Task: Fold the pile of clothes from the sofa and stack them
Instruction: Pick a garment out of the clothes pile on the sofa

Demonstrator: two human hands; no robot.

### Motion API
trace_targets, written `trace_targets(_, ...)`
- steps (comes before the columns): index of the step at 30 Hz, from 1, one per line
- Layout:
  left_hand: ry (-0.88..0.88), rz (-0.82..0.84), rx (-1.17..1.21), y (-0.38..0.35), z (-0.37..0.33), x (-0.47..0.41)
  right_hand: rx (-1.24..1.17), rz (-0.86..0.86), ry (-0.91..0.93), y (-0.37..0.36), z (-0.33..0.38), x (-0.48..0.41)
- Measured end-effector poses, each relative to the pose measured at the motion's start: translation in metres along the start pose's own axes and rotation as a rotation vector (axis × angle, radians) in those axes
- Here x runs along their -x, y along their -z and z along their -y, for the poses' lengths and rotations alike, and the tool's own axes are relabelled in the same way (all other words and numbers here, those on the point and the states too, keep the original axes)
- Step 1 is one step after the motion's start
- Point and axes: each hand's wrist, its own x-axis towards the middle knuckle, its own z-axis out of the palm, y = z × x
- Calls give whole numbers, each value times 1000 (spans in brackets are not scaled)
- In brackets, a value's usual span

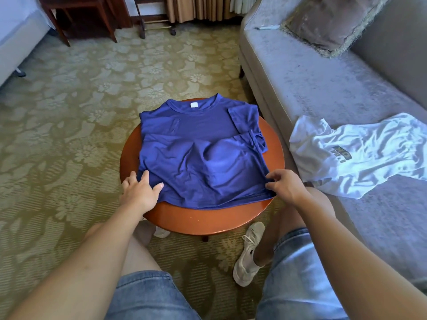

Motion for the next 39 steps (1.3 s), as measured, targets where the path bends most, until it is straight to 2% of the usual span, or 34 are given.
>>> trace_targets(4,16,16,-13,1,0,4,1,-109,60,3,-5,10)
trace_targets(10,10,38,-28,3,1,8,-159,-303,67,6,-8,27)
trace_targets(12,9,39,-26,3,1,8,-182,-293,66,7,-8,31)
trace_targets(17,5,29,-18,3,2,9,-17,-242,50,15,-7,43)
trace_targets(20,11,-42,53,0,4,13,38,-173,5,19,-7,49)
trace_targets(22,38,-137,141,-1,5,19,16,-168,-31,17,-7,45)
trace_targets(25,66,-211,196,2,6,28,-125,-250,-109,8,-7,32)
trace_targets(28,129,-166,318,6,8,32,-194,-266,-164,0,-6,17)
trace_targets(33,221,-110,563,10,19,26,-142,-152,-230,-3,-2,3)
trace_targets(39,261,-85,548,12,25,19,-154,-96,-246,-1,6,6)
